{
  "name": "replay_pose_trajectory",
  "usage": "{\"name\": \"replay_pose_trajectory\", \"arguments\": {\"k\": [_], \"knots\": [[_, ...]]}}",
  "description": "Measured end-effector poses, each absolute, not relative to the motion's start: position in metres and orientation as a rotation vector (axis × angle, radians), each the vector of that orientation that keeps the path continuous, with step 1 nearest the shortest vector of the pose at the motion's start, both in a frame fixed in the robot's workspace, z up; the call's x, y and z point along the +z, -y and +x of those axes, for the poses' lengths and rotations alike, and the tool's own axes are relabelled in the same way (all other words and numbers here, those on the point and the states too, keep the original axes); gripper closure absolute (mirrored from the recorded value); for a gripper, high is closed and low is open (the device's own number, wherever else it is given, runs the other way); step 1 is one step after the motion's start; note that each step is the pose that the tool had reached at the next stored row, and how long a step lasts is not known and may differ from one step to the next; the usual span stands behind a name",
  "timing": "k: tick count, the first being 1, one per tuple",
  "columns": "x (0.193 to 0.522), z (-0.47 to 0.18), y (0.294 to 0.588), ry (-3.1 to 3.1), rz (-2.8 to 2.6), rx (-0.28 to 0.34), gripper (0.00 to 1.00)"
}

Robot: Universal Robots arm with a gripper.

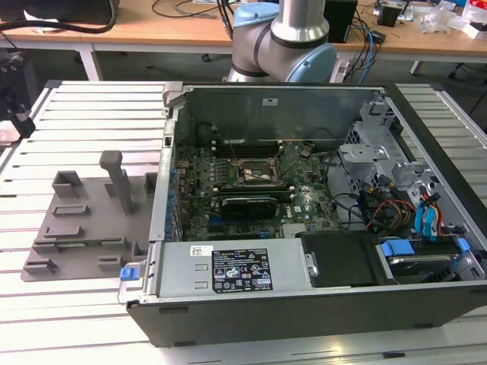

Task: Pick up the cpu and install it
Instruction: 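Pick up the cpu and move it towards the insertion slot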

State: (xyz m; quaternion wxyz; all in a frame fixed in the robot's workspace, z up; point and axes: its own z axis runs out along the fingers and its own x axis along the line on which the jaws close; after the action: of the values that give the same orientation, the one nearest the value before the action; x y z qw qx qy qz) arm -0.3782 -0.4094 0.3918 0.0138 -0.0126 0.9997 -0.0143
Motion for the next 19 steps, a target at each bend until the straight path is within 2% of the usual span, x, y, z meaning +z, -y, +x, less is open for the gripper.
{"name": "replay_pose_trajectory", "arguments": {"k": [16, 19], "knots": [[0.428, -0.378, 0.409, -3.113, -0.039, -0.044, 0.45], [0.429, -0.378, 0.408, -3.114, -0.039, -0.024, 0.45]]}}
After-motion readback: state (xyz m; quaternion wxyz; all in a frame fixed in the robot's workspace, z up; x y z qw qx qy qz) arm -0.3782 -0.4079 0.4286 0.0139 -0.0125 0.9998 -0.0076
